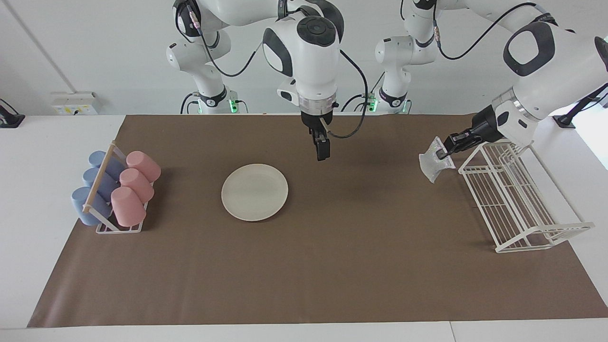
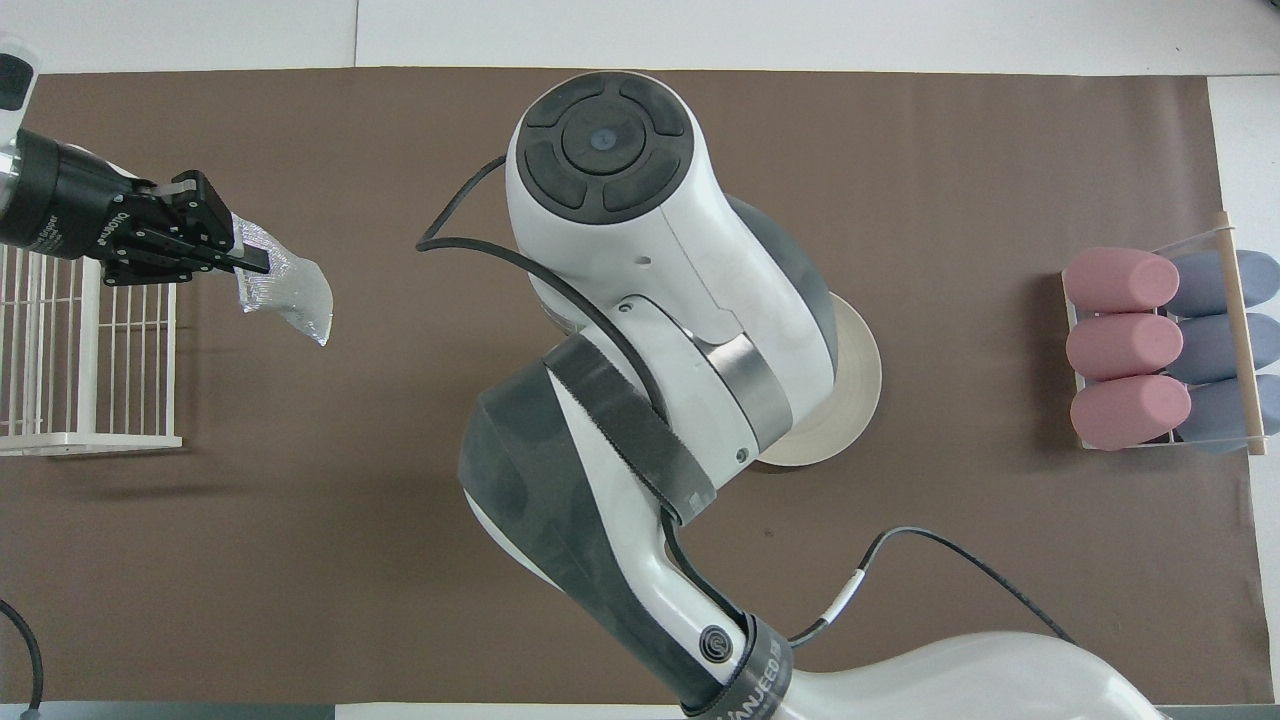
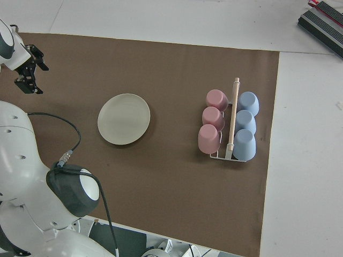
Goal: Wipe plate with sponge
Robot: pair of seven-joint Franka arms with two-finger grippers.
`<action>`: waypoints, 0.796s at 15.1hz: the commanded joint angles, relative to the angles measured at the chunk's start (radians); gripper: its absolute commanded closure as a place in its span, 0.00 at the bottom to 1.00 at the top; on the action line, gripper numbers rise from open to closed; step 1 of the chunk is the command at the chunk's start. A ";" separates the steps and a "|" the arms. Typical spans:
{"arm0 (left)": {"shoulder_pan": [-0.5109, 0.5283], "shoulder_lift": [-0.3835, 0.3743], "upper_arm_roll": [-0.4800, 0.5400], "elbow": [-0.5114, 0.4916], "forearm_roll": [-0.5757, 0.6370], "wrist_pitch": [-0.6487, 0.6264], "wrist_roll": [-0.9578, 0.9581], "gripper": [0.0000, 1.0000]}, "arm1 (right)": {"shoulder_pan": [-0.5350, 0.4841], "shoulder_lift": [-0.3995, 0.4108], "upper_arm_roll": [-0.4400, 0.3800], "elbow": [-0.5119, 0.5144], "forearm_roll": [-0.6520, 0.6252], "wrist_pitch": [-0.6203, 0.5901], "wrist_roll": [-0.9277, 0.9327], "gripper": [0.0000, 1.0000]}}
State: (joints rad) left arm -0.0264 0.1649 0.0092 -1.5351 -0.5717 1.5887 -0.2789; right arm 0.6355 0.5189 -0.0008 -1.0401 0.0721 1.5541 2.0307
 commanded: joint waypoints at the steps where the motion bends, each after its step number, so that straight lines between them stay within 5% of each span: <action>1: 0.005 -0.135 -0.005 -0.259 -0.179 0.170 0.062 1.00 | 0.007 0.024 -0.005 0.054 -0.014 -0.025 0.017 0.00; 5: 0.005 -0.217 -0.005 -0.466 -0.442 0.218 0.294 1.00 | 0.012 0.017 0.001 0.052 -0.012 -0.017 0.017 0.00; 12: -0.036 -0.229 -0.012 -0.642 -0.766 0.215 0.611 1.00 | 0.012 0.015 0.004 0.048 -0.006 0.027 0.011 0.00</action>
State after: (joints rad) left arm -0.0377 -0.0242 -0.0066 -2.1097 -1.2566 1.7761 0.2610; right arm 0.6469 0.5243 0.0004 -1.0102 0.0721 1.5699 2.0308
